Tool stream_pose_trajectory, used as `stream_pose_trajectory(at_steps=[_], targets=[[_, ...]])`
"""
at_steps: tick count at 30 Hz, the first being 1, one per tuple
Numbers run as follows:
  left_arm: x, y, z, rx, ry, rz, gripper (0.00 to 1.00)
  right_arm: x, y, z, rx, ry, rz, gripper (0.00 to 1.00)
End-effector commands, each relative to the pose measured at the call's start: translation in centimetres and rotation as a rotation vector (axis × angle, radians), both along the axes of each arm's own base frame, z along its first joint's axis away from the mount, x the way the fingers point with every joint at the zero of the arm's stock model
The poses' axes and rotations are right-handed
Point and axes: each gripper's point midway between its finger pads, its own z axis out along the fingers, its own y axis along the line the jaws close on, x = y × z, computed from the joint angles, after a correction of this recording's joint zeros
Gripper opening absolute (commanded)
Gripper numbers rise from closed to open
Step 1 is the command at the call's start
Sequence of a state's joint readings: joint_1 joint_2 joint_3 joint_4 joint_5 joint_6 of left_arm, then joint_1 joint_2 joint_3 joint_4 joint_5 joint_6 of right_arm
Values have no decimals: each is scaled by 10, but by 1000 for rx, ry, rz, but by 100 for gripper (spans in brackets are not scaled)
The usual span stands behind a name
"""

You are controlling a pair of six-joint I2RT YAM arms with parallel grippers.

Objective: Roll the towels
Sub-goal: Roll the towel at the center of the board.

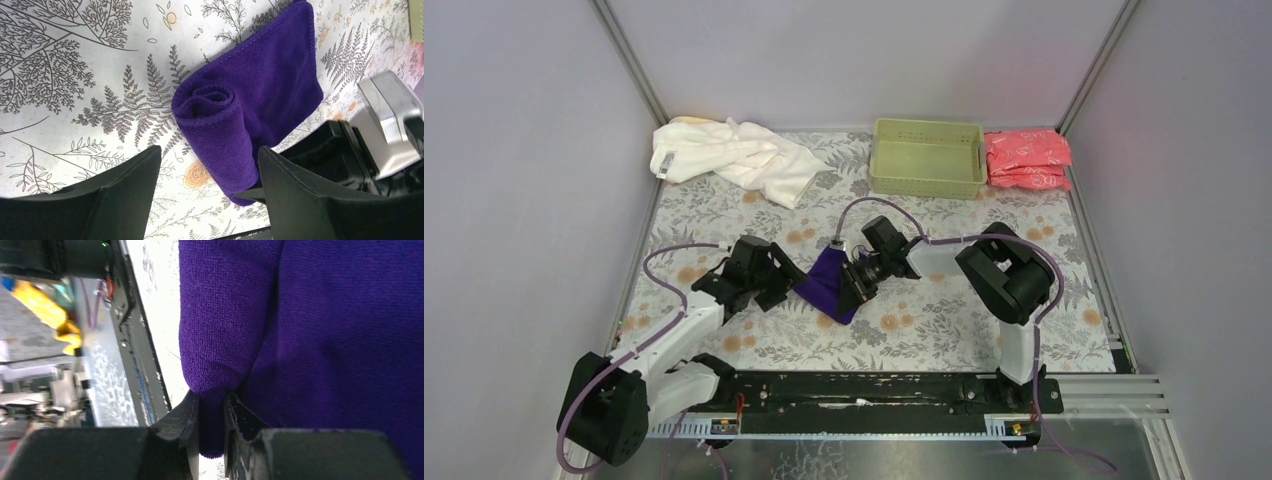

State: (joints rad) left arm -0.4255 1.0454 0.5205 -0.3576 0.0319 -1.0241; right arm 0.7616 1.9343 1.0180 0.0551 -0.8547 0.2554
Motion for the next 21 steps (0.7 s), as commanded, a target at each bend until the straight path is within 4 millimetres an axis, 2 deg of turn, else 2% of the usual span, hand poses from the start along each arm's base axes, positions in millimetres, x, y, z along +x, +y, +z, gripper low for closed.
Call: stream_pose_trajectory(at_steps=[1, 9, 13, 17, 21], targets=[[-10, -5, -5, -26, 37, -17, 71, -6, 3, 12, 103, 235, -25, 11], [12, -20, -18, -10, 34, -52, 69, 0, -5, -9, 72, 330, -97, 12], [16, -18, -39, 36, 74, -54, 67, 7, -11, -17, 20, 299, -132, 15], [9, -13, -59, 73, 126, -51, 65, 17, -22, -17, -69, 169, -145, 30], [-1, -7, -70, 87, 155, -45, 65, 31, -33, -2, -117, 5, -182, 45]])
